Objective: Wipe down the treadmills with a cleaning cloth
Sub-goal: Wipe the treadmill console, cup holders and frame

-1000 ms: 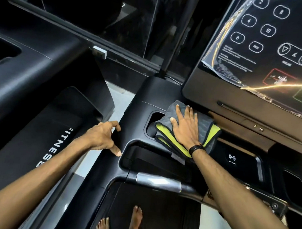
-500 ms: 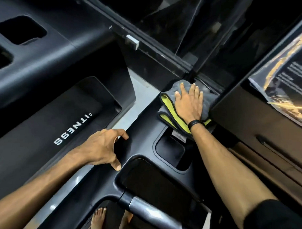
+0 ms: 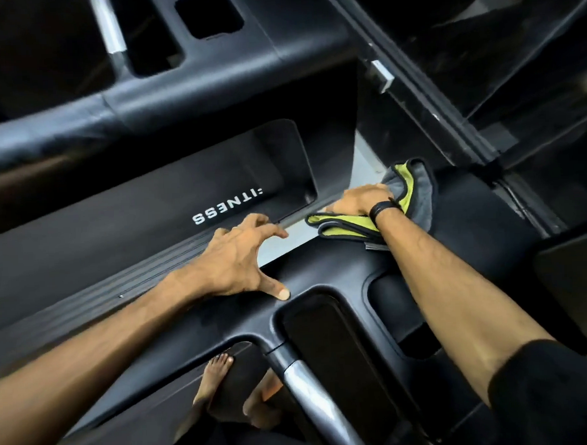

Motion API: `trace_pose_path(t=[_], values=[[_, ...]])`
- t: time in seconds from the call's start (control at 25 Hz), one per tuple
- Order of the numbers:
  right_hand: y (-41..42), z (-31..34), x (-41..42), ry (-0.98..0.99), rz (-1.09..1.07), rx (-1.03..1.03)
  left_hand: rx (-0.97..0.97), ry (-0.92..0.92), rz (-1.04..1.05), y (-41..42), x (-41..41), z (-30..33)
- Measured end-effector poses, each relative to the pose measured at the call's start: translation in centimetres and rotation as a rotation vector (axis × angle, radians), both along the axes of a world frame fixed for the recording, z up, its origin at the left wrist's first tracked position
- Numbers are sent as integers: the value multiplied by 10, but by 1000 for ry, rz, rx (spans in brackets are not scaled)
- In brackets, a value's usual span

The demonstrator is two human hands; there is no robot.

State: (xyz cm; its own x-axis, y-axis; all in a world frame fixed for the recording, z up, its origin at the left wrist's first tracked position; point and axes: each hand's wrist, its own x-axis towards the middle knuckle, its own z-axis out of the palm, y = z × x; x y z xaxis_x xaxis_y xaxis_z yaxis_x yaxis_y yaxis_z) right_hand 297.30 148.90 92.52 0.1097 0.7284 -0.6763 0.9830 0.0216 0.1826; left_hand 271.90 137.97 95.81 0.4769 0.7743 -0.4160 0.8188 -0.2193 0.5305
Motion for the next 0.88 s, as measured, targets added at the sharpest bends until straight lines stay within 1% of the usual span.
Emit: trace_pose_path(t=[0.08,0.2,0.28,0.4,0.56,0.68,0.76,0.84,0.88], values=[[-11,-2,-27,46,66,-46,53,-39,87,-11,-4,1],[-35,-7,-71,126,174,-61,70,-262,339,-20,-17,8],[-53,-8,-97,191,210,-36,119,-328,461,-24,-34,8],[-78,-5,-129,254,254,20,151,-294,532,-32,-61,7],[-121,9,-169,304,308,151,138,-233,517,-55,-98,5],[-160,19,-193,355,396,355,162,-166,488,-72,-122,2],[-181,21,-203,402,445,467,186,-150,519,-84,-145,-2],[-185,20,-204,431,437,484,175,-148,585,-95,-166,-7],[-178,18,-205,423,421,455,156,-156,623,-98,-176,-10]])
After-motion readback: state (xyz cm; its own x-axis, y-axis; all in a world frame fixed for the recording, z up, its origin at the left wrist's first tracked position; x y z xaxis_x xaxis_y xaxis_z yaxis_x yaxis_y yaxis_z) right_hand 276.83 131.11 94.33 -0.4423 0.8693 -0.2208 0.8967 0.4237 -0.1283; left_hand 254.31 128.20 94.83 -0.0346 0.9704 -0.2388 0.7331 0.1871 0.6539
